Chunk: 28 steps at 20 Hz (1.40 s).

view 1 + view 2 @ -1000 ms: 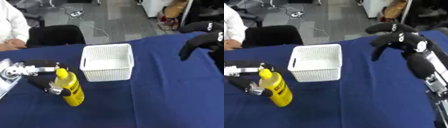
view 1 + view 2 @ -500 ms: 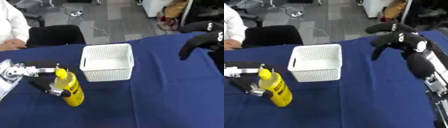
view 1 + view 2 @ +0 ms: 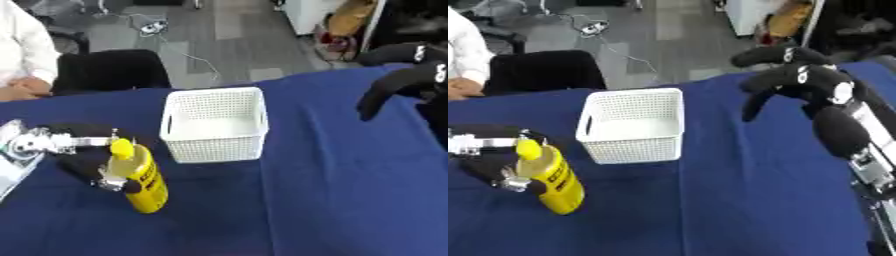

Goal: Pick up objects on the table and place them in the box.

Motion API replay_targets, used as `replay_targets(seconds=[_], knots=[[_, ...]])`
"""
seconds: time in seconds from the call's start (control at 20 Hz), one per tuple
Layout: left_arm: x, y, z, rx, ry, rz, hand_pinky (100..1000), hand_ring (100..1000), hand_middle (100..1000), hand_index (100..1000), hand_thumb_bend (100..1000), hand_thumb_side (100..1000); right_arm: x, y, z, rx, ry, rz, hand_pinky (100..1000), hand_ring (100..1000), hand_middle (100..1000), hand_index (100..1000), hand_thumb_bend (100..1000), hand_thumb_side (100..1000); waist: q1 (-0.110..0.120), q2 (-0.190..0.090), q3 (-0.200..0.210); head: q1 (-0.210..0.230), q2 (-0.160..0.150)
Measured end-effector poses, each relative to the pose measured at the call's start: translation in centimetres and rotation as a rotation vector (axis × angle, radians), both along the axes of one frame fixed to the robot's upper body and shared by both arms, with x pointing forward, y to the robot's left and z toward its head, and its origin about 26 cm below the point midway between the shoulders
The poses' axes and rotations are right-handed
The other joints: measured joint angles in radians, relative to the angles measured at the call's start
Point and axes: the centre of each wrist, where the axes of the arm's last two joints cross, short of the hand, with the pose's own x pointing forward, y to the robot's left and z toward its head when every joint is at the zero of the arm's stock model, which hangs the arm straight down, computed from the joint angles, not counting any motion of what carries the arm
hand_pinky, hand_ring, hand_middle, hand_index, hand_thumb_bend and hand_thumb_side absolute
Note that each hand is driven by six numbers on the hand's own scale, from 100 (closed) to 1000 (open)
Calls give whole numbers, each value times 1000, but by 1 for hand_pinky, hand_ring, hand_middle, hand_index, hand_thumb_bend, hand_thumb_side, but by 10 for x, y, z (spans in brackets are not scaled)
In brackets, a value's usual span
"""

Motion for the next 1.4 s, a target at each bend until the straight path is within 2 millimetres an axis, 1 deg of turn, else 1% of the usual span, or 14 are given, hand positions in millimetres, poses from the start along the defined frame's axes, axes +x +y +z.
replay_targets(seconds=[0.35,0.55,0.85,0.95,1.0,1.05,1.1,1.15,1.2,1.25,1.3,1.35,1.4], knots=[[2,-1,-4,15,0,1,681,821,898,1000,623,785,0,0,1,0,-3,3,572,518,825,764,353,1000,0,0,-4,0,0],[3,-1,-7,19,-6,-1,689,813,889,995,619,764,0,1,2,0,-8,6,572,518,825,763,352,1000,0,0,-6,0,0],[5,0,-10,23,-24,-3,674,794,876,986,609,739,0,1,2,0,-8,7,571,518,824,764,352,1000,0,0,-7,0,0],[5,1,-11,22,-28,0,670,774,849,942,581,715,0,1,2,0,-8,7,571,518,824,763,352,1000,0,0,-7,0,0],[5,0,-11,18,-31,0,665,758,834,932,573,709,0,1,2,1,-8,7,571,519,824,763,352,1000,0,0,-7,0,0],[6,0,-12,12,-36,0,666,762,837,934,573,711,0,1,2,2,-8,8,571,519,824,763,352,1000,0,0,-7,0,0],[6,0,-13,7,-41,4,641,724,795,899,557,691,0,2,2,4,-7,9,571,519,824,763,353,1000,0,0,-7,0,0],[6,0,-13,2,-47,7,648,732,801,903,562,695,0,2,2,5,-7,10,571,519,824,763,353,1000,0,0,-7,0,0],[6,1,-13,-3,-54,10,572,646,747,877,527,666,0,2,2,6,-7,11,571,519,824,763,352,1000,0,0,-7,0,0],[6,1,-13,-9,-62,13,572,646,747,877,527,666,0,2,2,6,-7,11,571,519,824,763,352,1000,0,0,-7,0,0],[6,1,-13,-15,-71,17,422,518,642,846,503,633,0,2,2,6,-7,11,571,519,824,763,352,1000,0,0,-7,0,0],[6,1,-13,-24,-81,21,349,479,597,819,497,624,0,2,2,6,-7,12,570,519,824,763,352,1000,0,0,-8,0,0],[6,0,-13,-34,-93,25,219,415,519,761,464,601,0,2,2,5,-8,12,569,519,824,763,352,1000,0,0,-8,0,0]])
